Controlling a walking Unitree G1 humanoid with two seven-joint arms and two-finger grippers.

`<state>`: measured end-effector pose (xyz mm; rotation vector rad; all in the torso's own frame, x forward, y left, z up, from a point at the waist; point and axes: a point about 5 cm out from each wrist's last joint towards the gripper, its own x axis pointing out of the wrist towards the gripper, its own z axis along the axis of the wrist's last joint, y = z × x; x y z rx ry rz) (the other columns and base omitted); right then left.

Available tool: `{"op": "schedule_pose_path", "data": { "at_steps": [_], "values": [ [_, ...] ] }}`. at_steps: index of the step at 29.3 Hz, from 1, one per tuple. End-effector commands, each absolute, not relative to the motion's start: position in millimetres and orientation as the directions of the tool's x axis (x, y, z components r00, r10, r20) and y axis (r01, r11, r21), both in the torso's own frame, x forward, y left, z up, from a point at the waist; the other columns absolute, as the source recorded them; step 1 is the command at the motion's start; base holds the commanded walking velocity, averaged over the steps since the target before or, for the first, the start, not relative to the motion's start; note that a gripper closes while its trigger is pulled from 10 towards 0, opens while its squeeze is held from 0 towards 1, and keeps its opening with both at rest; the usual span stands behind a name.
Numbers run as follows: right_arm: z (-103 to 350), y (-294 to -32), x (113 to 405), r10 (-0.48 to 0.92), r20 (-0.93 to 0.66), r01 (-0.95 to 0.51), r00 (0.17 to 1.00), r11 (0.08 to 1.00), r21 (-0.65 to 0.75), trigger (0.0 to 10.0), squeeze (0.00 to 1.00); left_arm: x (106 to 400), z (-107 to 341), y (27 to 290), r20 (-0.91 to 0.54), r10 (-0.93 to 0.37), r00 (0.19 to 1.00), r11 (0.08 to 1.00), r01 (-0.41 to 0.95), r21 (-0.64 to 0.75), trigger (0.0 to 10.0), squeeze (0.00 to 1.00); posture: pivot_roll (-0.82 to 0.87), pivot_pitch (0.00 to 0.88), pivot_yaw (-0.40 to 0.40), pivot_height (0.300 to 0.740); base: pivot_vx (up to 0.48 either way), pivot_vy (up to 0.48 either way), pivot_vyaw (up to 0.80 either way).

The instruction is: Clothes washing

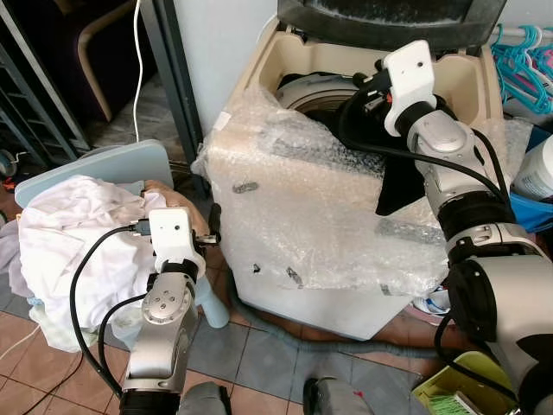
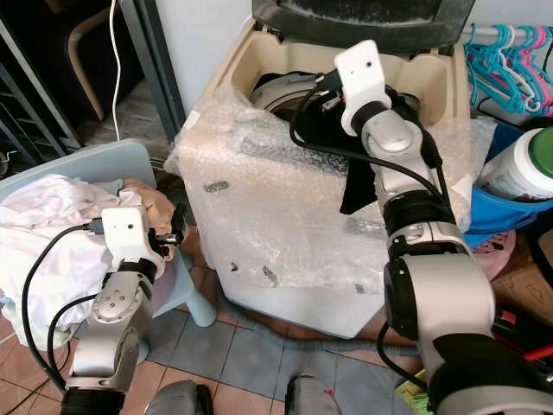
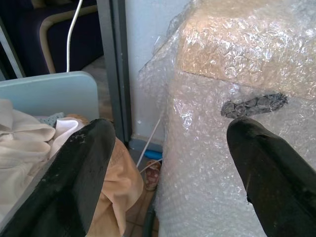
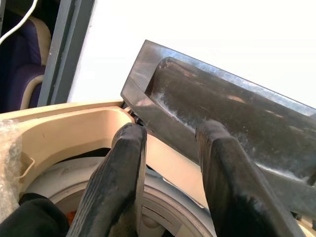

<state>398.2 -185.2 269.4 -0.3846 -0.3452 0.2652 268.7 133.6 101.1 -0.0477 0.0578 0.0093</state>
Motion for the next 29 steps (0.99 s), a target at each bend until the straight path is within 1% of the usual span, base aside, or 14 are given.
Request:
{"op": "schedule_pose_path", "data": {
  "at_steps": [1,3,4,6,7,11,12,15,18,19,22,26,28,29],
  "values": [
    [270,-196,388,0.346,0.287,-0.208,0.893,0.884,-0.418,10.0,1.0,266,100,135,-0.067,0.024,0.997,0.999,-0.027,-0.043,10.0,0.0,0.0,0.09,0.0,0.74,0.0,0.0,0.0],
    [269,-200,384,0.361,0.28,-0.229,0.89,0.882,-0.413,10.0,1.0,265,100,136,-0.069,0.026,0.997,0.999,-0.029,-0.045,10.0,0.0,0.0,0.09,0.0,0.74,0.0,0.0,0.0],
    [262,-219,374,0.375,0.235,-0.276,0.897,0.889,-0.365,10.0,1.0,264,98,136,-0.08,0.026,0.996,0.998,-0.03,-0.052,10.0,0.0,-0.01,0.085,0.004,0.74,0.0,0.0,0.0],
    [258,-226,370,0.384,0.215,-0.295,0.898,0.887,-0.355,10.0,1.0,264,97,136,-0.083,0.022,0.996,0.998,-0.026,-0.053,10.0,0.0,-0.02,0.082,0.006,0.74,0.0,0.0,0.0],
    [250,-239,359,0.413,0.151,-0.335,0.898,0.865,-0.373,10.0,1.0,264,96,134,-0.086,0.008,0.996,0.999,-0.013,-0.052,10.0,0.0,-0.02,0.078,0.009,0.74,0.0,0.0,0.0],
    [239,-267,334,0.469,-0.012,-0.428,0.883,0.795,-0.429,10.0,1.0,267,97,132,-0.085,-0.004,0.996,0.999,0.0,-0.053,10.0,0.0,-0.03,0.066,0.016,0.74,0.0,0.0,0.0],
    [239,-267,334,0.469,-0.012,-0.428,0.883,0.795,-0.429,10.0,1.0,267,97,132,-0.085,-0.004,0.996,0.999,0.0,-0.053,10.0,0.0,-0.03,0.066,0.016,0.74,0.0,0.0,0.0],
    [239,-283,323,0.484,-0.081,-0.469,0.872,0.773,-0.428,10.0,1.0,269,96,132,-0.083,-0.006,0.996,0.999,0.002,-0.053,10.0,0.0,-0.03,0.054,0.015,0.74,0.0,0.0,0.0],
    [246,-295,316,0.498,-0.111,-0.501,0.86,0.783,-0.369,10.0,1.0,271,97,133,-0.076,-0.002,0.997,0.999,-0.002,-0.05,10.0,0.0,-0.03,0.04,0.012,0.74,0.0,0.0,0.0],
    [246,-295,316,0.498,-0.111,-0.501,0.86,0.783,-0.369,10.0,1.0,271,97,133,-0.076,-0.002,0.997,0.999,-0.002,-0.05,10.0,0.0,-0.03,0.04,0.012,0.74,0.0,0.0,0.0],
    [238,-298,311,0.542,-0.205,-0.579,0.815,0.743,-0.335,10.0,1.0,271,97,133,-0.071,0.002,0.997,0.999,-0.006,-0.049,10.0,0.0,-0.02,0.025,0.005,0.74,0.0,0.0,0.0],
    [206,-283,315,0.577,-0.334,-0.664,0.745,0.686,-0.298,10.0,1.0,271,96,134,-0.073,0.006,0.997,0.999,-0.009,-0.047,10.0,0.0,-0.02,0.022,0.01,0.74,0.0,0.0,0.0],
    [193,-275,338,0.462,-0.281,-0.536,0.841,0.78,-0.324,10.0,0.93,273,97,132,-0.07,-0.003,0.998,0.999,0.0,-0.042,10.0,0.0,-0.01,0.016,0.012,0.74,0.0,0.0,0.0],
    [193,-275,338,0.462,-0.281,-0.536,0.841,0.78,-0.324,10.0,0.93,273,97,132,-0.07,-0.003,0.998,0.999,0.0,-0.042,10.0,0.0,-0.01,0.016,0.012,0.74,0.0,0.0,0.0]
  ]
}}
